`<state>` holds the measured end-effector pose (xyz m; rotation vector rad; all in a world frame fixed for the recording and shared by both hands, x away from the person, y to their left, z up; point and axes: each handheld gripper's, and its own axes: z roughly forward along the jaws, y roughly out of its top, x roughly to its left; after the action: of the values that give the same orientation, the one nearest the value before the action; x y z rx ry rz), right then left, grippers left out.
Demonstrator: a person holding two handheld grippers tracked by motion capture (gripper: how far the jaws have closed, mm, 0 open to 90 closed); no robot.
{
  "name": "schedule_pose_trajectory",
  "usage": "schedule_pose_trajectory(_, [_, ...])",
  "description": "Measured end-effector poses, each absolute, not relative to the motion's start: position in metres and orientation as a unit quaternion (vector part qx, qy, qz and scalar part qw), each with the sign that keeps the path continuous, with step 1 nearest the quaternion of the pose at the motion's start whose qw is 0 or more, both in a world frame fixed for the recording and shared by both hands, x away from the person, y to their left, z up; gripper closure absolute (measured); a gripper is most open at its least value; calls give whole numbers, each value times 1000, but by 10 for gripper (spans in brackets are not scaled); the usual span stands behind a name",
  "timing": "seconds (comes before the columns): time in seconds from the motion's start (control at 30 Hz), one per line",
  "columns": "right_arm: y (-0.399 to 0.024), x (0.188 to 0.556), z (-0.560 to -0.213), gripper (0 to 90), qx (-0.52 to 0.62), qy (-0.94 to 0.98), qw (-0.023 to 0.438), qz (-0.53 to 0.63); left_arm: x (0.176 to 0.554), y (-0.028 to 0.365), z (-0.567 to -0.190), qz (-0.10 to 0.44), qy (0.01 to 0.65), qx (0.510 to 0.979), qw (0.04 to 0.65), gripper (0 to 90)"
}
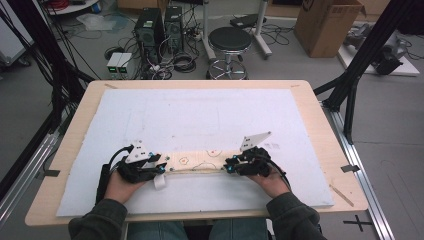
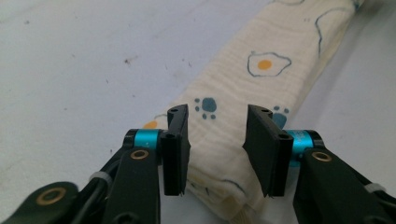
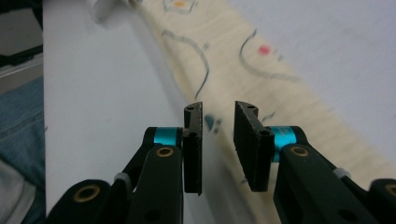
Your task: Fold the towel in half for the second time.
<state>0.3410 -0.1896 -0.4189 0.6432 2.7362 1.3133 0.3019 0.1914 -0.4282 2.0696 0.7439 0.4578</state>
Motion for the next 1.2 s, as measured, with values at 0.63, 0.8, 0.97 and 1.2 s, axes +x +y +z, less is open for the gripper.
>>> schedule_pose_trajectory(0.63, [-205,358,-436,500,248,887,52,386,313,192,-441,161,310,842,410,520])
schedule_pose_trajectory(0.8, [-209,351,-438,476,236,889,62,388,312,192,-441,162,308,844,408,519])
schedule_pose_trajectory(0.97, [-209,347,-438,458,224,893,73,384,312,192,-442,165,306,845,406,520])
schedule_pose_trajectory(1.2, [-216,346,-438,459,223,890,74,391,312,193,-442,162,304,846,406,520])
